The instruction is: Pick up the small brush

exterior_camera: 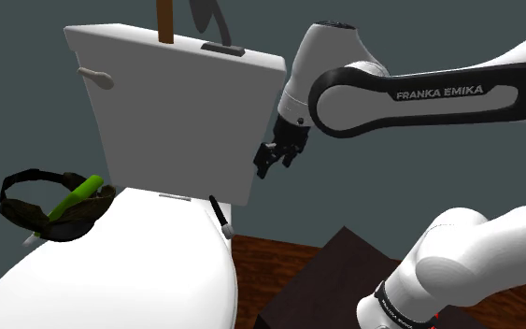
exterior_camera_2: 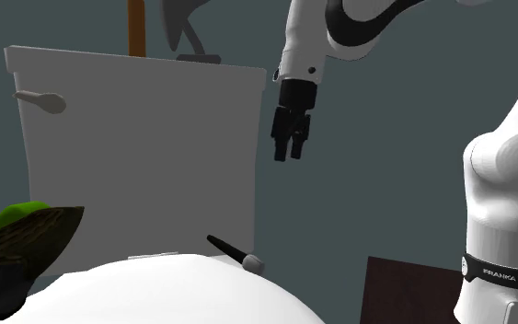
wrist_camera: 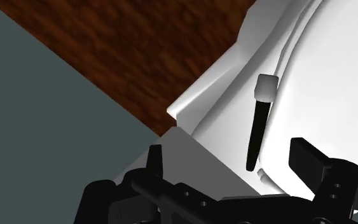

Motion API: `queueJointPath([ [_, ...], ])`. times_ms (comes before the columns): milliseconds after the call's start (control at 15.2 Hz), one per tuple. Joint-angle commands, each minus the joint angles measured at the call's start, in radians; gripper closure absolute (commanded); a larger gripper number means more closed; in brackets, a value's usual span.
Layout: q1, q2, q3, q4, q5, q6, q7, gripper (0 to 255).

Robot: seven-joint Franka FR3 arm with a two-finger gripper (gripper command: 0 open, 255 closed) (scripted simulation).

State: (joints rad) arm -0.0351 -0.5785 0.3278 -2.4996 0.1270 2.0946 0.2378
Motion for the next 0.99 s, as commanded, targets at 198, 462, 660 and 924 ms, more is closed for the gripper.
queueJointPath([
  [198, -0.033, 0.160, 0.110, 0.000, -0.031, 0.177, 0.144, 0],
  [462, -0.085, 0.321, 0.199, 0.041, -0.121, 0.298, 0.289, 0],
  [660, -0.129, 0.458, 0.262, 0.091, -0.244, 0.369, 0.433, 0],
  [924, -0.146, 0.596, 0.286, 0.145, -0.404, 0.418, 0.591, 0],
])
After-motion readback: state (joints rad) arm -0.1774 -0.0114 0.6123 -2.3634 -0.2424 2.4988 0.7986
